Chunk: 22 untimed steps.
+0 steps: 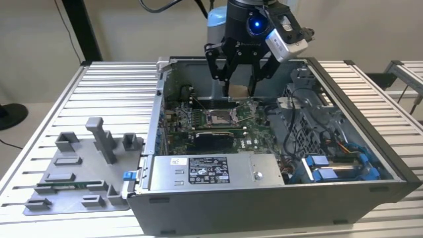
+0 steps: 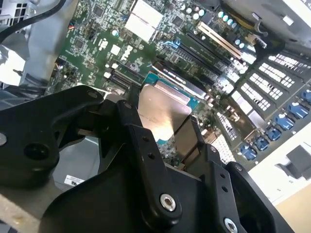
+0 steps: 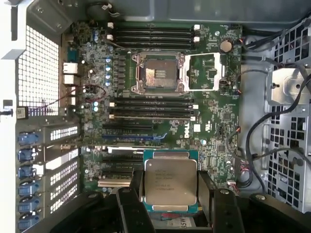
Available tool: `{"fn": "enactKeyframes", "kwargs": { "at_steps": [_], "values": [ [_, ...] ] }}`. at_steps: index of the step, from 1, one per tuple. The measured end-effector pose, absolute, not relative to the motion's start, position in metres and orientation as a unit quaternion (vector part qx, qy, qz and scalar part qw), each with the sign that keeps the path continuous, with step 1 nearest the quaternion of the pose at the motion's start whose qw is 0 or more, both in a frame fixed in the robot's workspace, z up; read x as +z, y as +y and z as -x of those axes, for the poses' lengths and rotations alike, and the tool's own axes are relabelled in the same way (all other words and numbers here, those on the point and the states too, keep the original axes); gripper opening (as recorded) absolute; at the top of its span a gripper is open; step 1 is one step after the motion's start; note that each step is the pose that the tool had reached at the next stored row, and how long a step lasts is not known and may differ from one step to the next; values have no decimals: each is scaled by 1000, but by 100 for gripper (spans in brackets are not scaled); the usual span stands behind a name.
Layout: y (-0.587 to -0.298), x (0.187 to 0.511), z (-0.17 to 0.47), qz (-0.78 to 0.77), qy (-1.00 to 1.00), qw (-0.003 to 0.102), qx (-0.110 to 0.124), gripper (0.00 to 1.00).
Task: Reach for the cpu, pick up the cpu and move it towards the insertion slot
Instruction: 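Pick up the cpu and move it towards the insertion slot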
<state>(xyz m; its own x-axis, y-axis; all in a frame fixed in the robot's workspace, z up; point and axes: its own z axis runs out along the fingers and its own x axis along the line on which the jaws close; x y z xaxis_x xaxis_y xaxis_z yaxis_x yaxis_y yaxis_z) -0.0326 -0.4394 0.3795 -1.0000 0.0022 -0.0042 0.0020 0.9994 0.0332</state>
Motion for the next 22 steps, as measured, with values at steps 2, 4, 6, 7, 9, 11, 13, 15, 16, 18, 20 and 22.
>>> {"fn": "enactKeyframes", "kwargs": {
  "at_steps": [2,4,6,7,9,11,13,15,16,18,20,22],
  "values": [
    [-436,379,33,-1,1000,2,17,0],
    [-432,379,33,-1,1000,2,17,0],
    [-429,379,33,-1,1000,2,17,0],
    [-427,379,33,-1,1000,2,17,0],
    [-424,379,33,-1,1000,2,17,0],
    [-420,379,33,-1,1000,2,17,0],
    [-415,378,34,-1,1000,2,17,0],
    [-411,378,34,-1,1000,2,17,0],
    [-409,378,34,-1,1000,2,17,0],
    [-404,377,35,-1,1000,2,17,0],
    [-400,377,36,-1,1000,2,17,0],
    [-395,377,36,-1,1000,2,17,0]
  ]
}}
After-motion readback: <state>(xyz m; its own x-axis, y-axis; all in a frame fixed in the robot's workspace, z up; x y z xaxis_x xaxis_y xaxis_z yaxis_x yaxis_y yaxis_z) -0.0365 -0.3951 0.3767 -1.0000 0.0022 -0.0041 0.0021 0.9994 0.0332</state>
